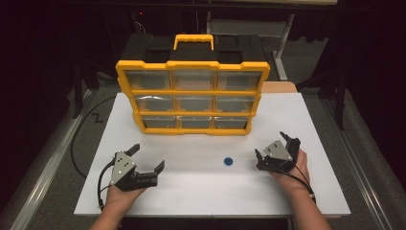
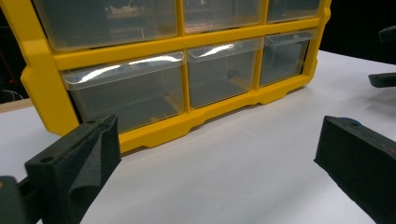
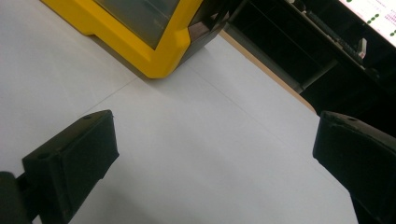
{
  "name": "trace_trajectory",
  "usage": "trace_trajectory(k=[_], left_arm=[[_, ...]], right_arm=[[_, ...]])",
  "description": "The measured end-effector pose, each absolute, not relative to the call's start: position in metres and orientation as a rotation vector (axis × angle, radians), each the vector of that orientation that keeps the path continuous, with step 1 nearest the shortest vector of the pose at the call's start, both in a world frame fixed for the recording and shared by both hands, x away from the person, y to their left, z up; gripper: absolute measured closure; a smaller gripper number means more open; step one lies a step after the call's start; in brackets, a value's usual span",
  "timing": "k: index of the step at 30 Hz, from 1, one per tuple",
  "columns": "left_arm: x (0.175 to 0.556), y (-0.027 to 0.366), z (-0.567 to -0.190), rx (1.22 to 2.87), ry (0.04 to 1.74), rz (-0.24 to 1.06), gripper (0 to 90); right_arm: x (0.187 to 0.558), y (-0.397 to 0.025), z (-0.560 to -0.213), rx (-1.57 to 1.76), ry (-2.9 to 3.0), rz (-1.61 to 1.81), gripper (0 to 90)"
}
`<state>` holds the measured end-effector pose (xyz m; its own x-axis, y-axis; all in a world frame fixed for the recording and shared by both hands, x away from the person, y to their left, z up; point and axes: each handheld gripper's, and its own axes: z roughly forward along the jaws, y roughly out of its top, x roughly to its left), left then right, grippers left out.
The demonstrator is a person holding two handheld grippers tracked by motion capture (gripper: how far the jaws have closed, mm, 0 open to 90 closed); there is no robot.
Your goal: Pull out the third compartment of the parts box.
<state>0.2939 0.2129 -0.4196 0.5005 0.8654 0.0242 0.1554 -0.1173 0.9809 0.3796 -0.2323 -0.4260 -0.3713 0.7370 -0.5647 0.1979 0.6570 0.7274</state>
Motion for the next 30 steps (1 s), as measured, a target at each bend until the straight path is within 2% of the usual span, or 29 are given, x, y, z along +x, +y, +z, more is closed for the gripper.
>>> trace_trajectory(k=[30], left_arm=[[0.294,0.210,-0.421,1.626,0.882,0.755,0.7]], right_arm=[[0.372,-0.212,-0.429,0.481,1.868,0.427,1.3]])
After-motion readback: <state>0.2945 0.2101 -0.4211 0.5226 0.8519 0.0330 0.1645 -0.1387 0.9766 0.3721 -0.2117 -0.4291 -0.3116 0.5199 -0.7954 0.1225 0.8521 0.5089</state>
